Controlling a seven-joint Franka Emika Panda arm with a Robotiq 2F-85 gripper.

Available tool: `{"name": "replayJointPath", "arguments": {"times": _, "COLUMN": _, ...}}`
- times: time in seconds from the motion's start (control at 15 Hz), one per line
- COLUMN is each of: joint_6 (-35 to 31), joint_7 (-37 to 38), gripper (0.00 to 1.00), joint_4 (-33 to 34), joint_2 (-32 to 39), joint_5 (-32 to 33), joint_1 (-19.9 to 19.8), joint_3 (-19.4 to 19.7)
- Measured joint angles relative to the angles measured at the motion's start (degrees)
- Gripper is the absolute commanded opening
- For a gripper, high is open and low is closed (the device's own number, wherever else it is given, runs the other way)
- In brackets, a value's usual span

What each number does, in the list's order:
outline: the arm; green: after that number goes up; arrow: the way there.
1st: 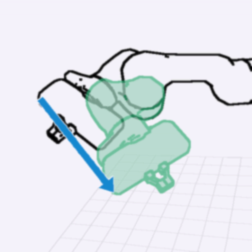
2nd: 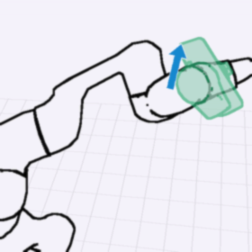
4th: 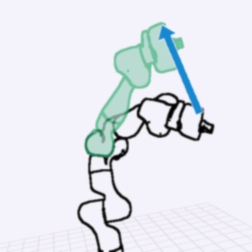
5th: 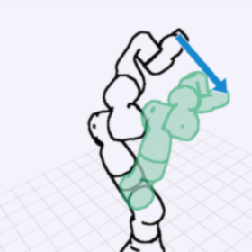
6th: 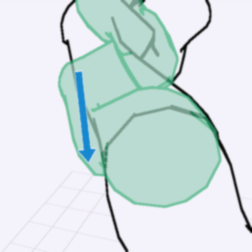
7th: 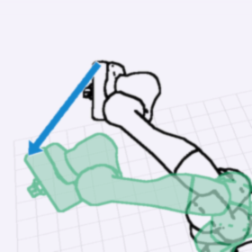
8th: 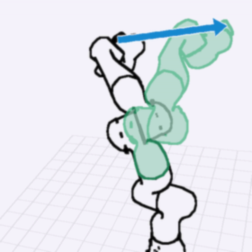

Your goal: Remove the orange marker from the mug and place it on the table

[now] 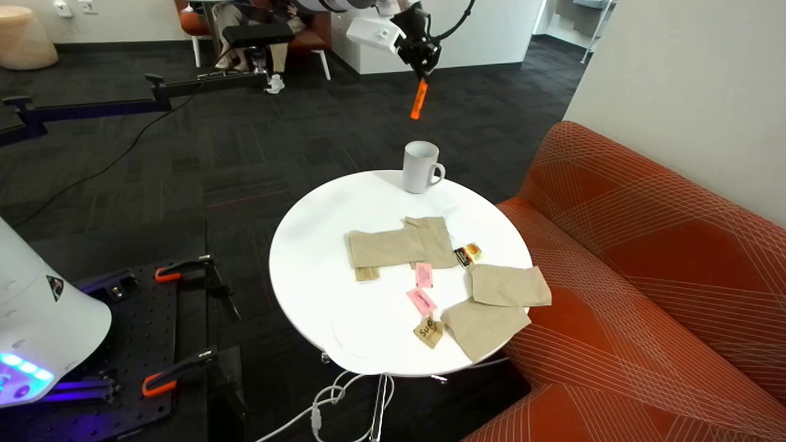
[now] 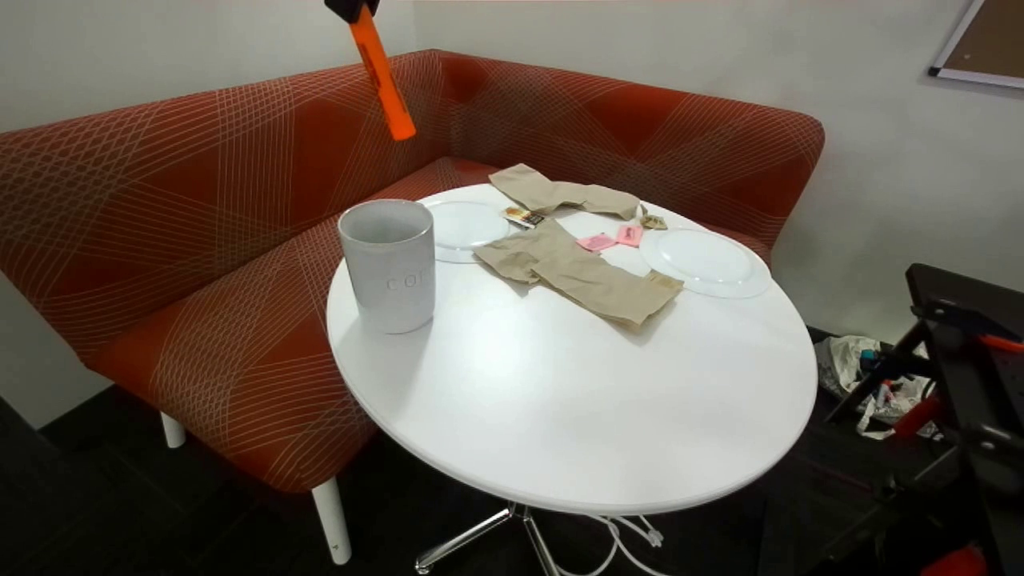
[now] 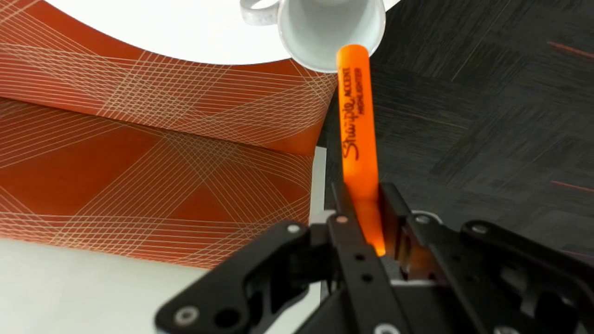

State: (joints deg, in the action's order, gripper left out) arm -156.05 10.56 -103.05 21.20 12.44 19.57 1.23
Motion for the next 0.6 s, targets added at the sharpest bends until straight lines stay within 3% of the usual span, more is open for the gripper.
{"name": "replayJointPath", "arguments": {"times": 0.6, "joint_6": 8.07, "joint_7": 1.19, "gripper": 0.05, "joint_4": -16.73, "joint_2": -12.46, "joint_5": 1.07, "joint_1": -1.97, "joint_3": -1.3}}
